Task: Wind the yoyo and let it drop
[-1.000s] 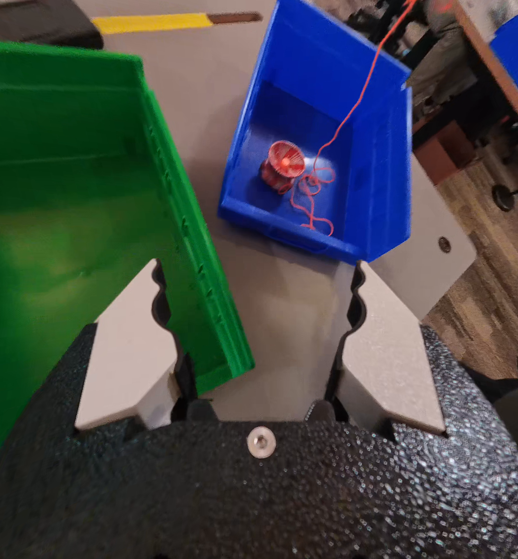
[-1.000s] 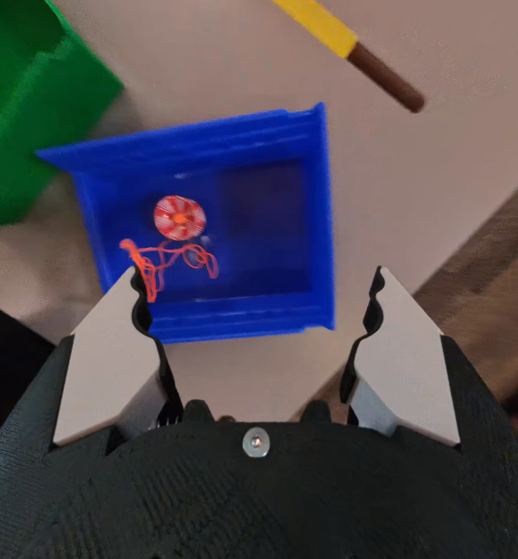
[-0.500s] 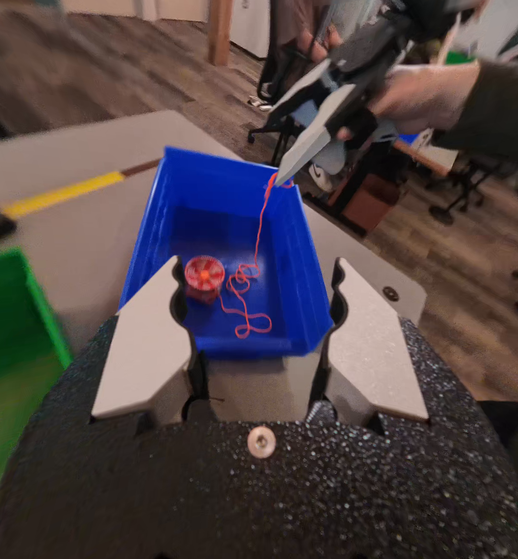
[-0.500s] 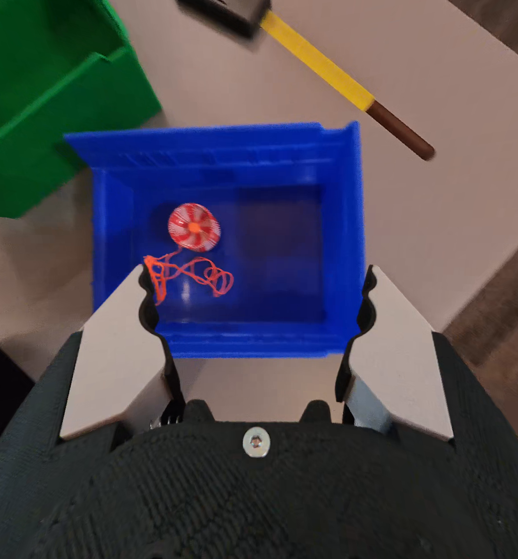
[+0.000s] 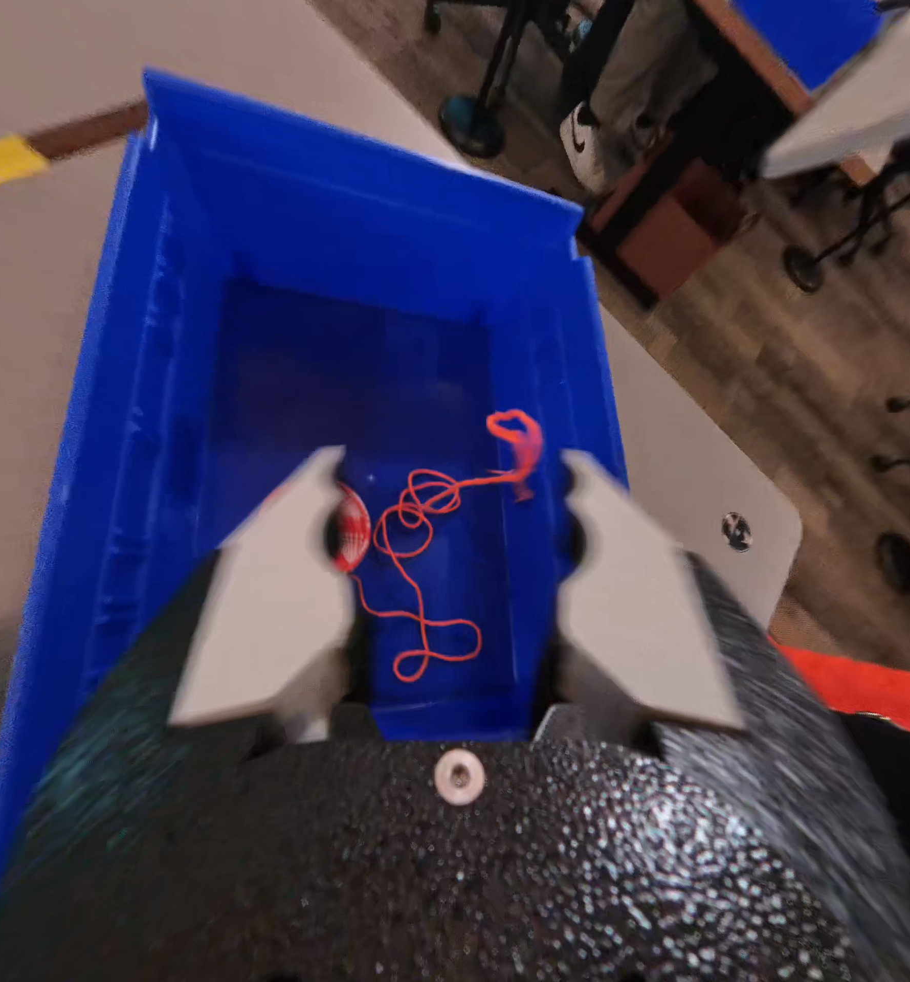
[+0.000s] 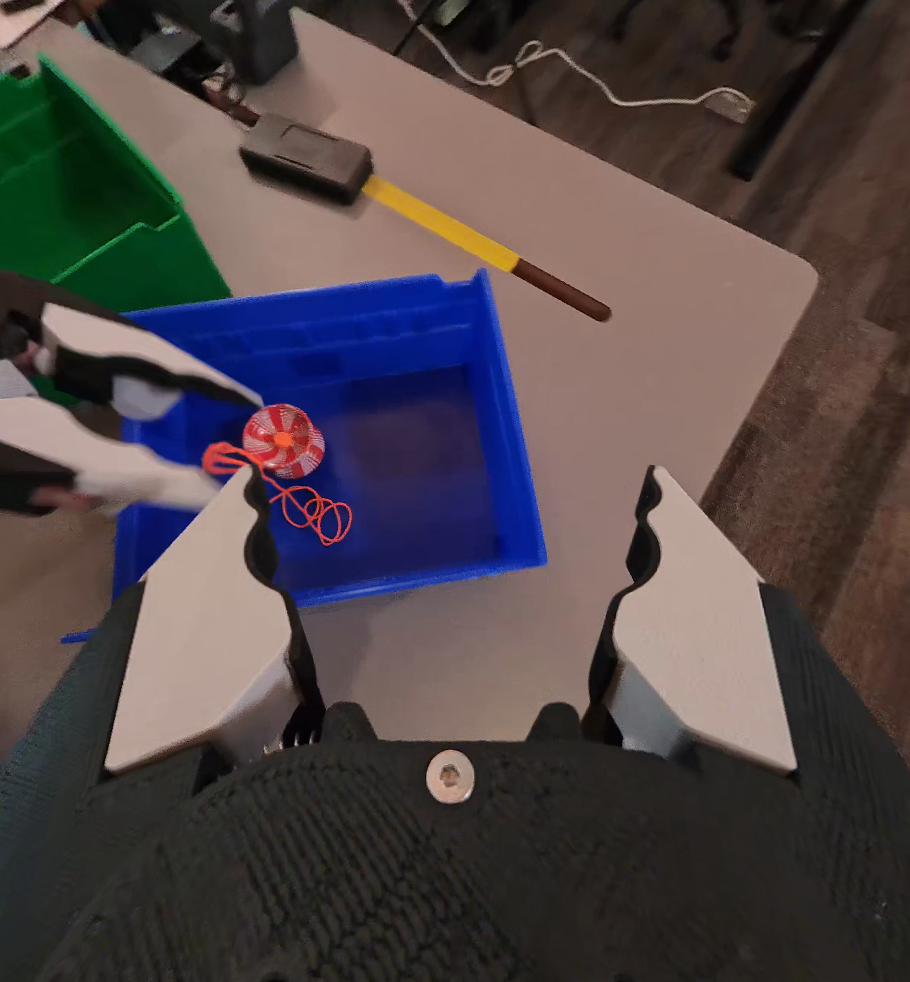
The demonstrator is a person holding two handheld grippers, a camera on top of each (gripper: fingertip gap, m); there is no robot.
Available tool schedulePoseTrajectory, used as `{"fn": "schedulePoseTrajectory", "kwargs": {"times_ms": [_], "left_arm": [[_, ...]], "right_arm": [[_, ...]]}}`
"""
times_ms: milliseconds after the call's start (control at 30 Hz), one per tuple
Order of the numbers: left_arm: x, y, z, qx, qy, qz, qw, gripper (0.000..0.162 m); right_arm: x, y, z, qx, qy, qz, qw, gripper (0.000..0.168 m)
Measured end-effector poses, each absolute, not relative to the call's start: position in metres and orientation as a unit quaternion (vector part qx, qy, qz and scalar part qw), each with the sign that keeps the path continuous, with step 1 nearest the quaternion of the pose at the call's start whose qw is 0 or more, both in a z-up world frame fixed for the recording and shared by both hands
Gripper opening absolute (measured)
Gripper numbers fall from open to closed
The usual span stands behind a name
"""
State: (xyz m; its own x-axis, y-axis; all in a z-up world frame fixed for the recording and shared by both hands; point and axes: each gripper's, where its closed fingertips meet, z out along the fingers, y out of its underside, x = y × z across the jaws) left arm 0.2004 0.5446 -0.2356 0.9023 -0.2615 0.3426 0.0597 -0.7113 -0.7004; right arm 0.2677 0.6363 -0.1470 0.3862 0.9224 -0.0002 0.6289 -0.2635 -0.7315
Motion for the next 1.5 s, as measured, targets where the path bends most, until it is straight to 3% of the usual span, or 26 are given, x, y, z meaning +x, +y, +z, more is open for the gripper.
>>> {"fn": "schedulePoseTrajectory", "kwargs": {"times_ms": [33, 67, 200, 267, 433, 533, 567, 633, 667, 700, 800, 833, 900, 1000, 1233, 1300, 1433, 1500], "left_arm": [[0.197, 0.541, -0.242, -0.913, 0.042, -0.208, 0.348, 0.135], [0.197, 0.534, -0.249, -0.928, 0.056, -0.195, 0.313, 0.158], [0.173, 0.51, -0.254, -0.955, 0.193, -0.018, 0.223, 0.158], [0.177, 0.503, -0.243, -0.952, 0.209, -0.035, 0.219, 0.158], [0.085, 0.469, -0.215, -0.953, 0.015, 0.043, 0.3, 0.158], [0.044, 0.404, -0.249, -0.965, -0.096, 0.052, 0.239, 0.158], [0.038, 0.385, -0.266, -0.969, -0.114, 0.049, 0.212, 0.154], [0.035, 0.358, -0.294, -0.975, -0.111, 0.04, 0.186, 0.119], [0.037, 0.347, -0.305, -0.978, -0.114, 0.032, 0.174, 0.114], [0.042, 0.34, -0.312, -0.979, -0.111, 0.02, 0.171, 0.096], [0.052, 0.328, -0.319, -0.976, -0.105, 0.002, 0.192, 0.017], [0.044, 0.322, -0.317, -0.975, -0.105, 0.042, 0.192, 0.003], [0.036, 0.306, -0.309, -0.975, -0.079, 0.099, 0.181, 0.002], [0.05, 0.293, -0.276, -0.96, -0.094, 0.084, 0.249, 0.001], [0.065, 0.198, -0.229, -0.934, -0.162, 0.148, 0.281, 0.003], [0.06, 0.172, -0.221, -0.927, -0.202, 0.163, 0.273, 0.003], [0.037, 0.133, -0.2, -0.907, -0.271, 0.189, 0.26, 0.003], [0.024, 0.125, -0.182, -0.897, -0.287, 0.191, 0.277, 0.004]], "right_arm": [[0.275, 0.638, -0.151, -0.771, -0.497, 0.215, 0.335, 0.136], [0.282, 0.639, -0.156, -0.778, -0.488, 0.206, 0.337, 0.138], [0.294, 0.629, -0.179, -0.798, -0.462, 0.194, 0.334, 0.14], [0.296, 0.624, -0.186, -0.809, -0.432, 0.206, 0.342, 0.139], [0.3, 0.603, -0.216, -0.85, -0.338, 0.242, 0.325, 0.139], [0.289, 0.576, -0.242, -0.866, -0.293, 0.288, 0.286, 0.137], [0.285, 0.571, -0.249, -0.865, -0.295, 0.29, 0.283, 0.133], [0.277, 0.567, -0.26, -0.866, -0.304, 0.283, 0.28, 0.122], [0.273, 0.565, -0.264, -0.867, -0.305, 0.283, 0.272, 0.113], [0.27, 0.565, -0.268, -0.871, -0.303, 0.28, 0.265, 0.105], [0.26, 0.565, -0.271, -0.873, -0.299, 0.294, 0.25, 0.086], [0.258, 0.567, -0.271, -0.873, -0.295, 0.295, 0.252, 0.079], [0.253, 0.569, -0.27, -0.87, -0.301, 0.293, 0.257, 0.065], [0.24, 0.566, -0.269, -0.86, -0.34, 0.273, 0.265, 0.04], [0.159, 0.529, -0.267, -0.828, -0.406, 0.285, 0.26, 0.03], [0.121, 0.502, -0.267, -0.812, -0.427, 0.306, 0.254, 0.031], [0.053, 0.446, -0.249, -0.767, -0.46, 0.393, 0.214, 0.073], [0.043, 0.44, -0.218, -0.744, -0.448, 0.433, 0.241, 0.077]]}}
